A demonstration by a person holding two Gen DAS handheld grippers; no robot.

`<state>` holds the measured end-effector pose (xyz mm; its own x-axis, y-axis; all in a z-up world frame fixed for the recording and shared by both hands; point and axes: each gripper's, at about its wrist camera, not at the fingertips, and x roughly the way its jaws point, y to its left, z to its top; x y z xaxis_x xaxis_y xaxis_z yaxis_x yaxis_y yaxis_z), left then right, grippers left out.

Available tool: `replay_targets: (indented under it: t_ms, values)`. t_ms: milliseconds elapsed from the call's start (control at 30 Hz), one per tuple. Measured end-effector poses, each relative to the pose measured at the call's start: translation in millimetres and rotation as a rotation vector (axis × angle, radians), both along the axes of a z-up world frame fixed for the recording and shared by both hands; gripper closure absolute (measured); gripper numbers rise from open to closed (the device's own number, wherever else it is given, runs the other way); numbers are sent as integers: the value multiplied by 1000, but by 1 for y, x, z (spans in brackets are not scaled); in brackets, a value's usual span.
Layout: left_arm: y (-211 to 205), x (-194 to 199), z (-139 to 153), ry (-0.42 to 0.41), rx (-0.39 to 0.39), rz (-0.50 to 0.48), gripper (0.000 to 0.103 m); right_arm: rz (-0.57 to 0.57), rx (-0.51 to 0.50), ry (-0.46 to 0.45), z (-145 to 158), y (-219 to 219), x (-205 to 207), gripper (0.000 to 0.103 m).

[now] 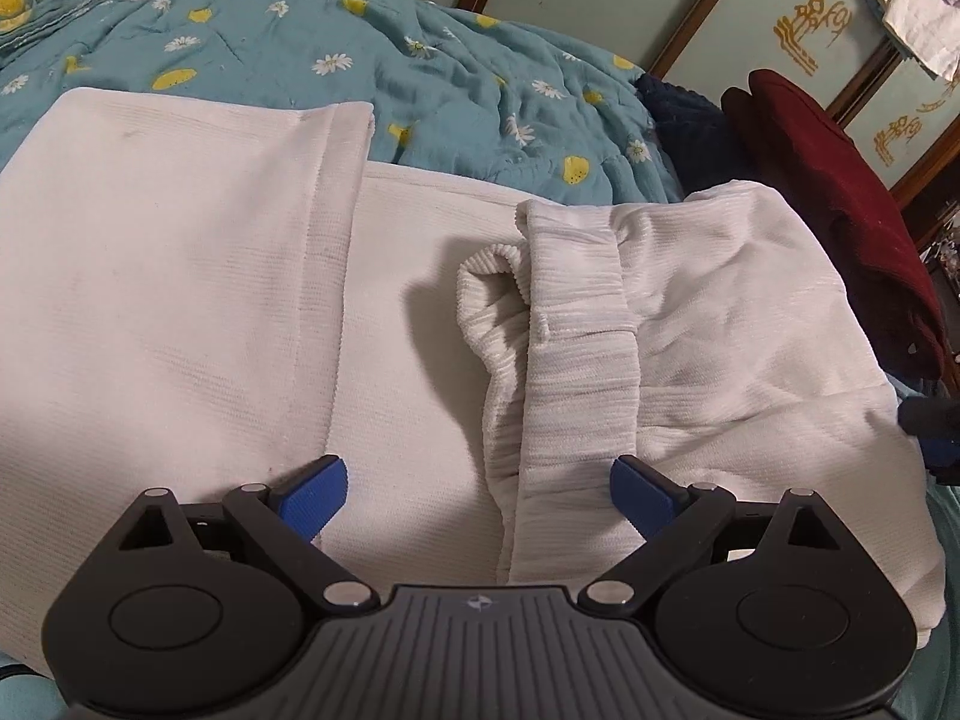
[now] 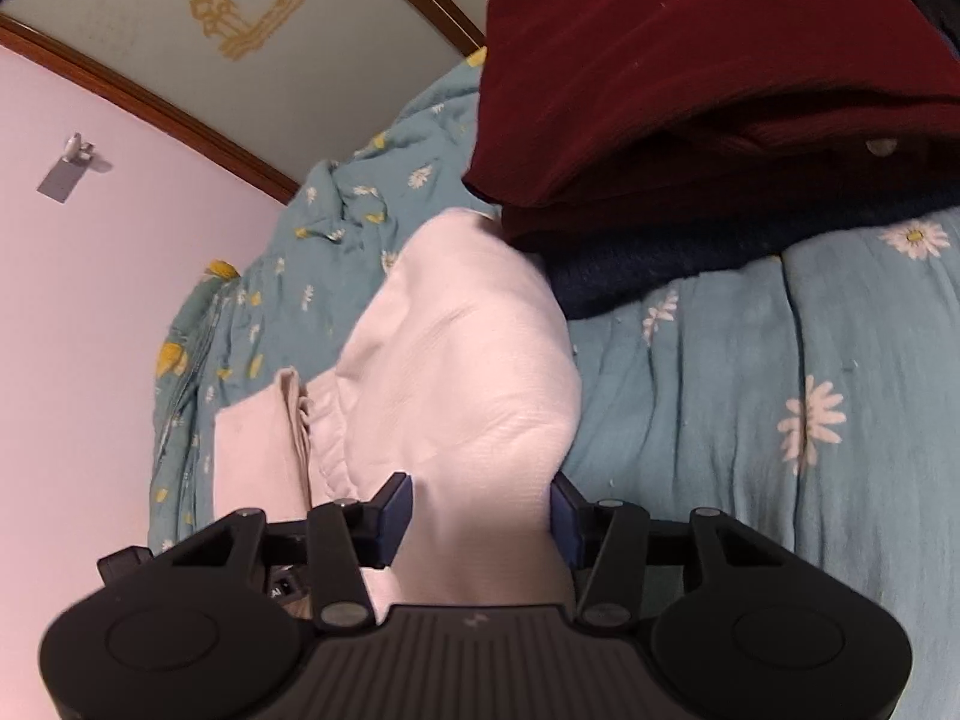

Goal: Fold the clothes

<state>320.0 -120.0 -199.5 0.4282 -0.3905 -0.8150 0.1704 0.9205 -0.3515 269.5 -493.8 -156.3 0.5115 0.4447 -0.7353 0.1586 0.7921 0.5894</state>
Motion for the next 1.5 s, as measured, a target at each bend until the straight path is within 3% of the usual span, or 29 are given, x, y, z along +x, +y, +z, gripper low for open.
replay_targets:
  t_ms: [100, 200, 233, 300, 367, 467, 567, 700, 933, 1100, 1233, 1367, 1500]
  values:
    - [0, 0, 0, 1, -1, 0, 7, -24, 34, 3, -3, -4, 2, 53]
    - [-2, 0, 1, 1, 4, 4, 7, -16, 9, 98, -27, 2, 14, 54]
    - [-2, 0, 2, 0, 4, 2, 7, -9, -3, 118, -34, 6, 16, 72]
    - [0, -1, 2, -3, -5, -1, 7, -12, -15, 101, -32, 10, 14, 85]
    - [3, -2, 1, -1, -24, 1, 7, -19, 33, 7, -12, 13, 6, 89]
    - [11, 0, 1, 16, -71, 20, 7, -8, 89, -56, 15, 30, 2, 89]
    - [21, 0, 3, 25, -112, 45, 8, 48, 38, -92, 46, 67, 8, 89]
    - [51, 5, 4, 76, -238, 96, 14, 117, -18, -109, 81, 123, 25, 89]
    - [115, 21, 4, 228, -428, 165, 21, 157, -76, -86, 115, 195, 58, 89]
    - [168, 26, 20, 251, -460, 203, 19, 183, -119, -76, 127, 238, 78, 89]
    - [236, 26, 12, 373, -621, 306, 19, 192, -157, -50, 123, 277, 100, 89]
    - [306, 10, 26, 258, -596, 441, 18, 222, -187, -9, 105, 322, 121, 89]
    - [348, -2, 20, 240, -721, 559, 17, 278, -252, 38, 85, 372, 134, 88]
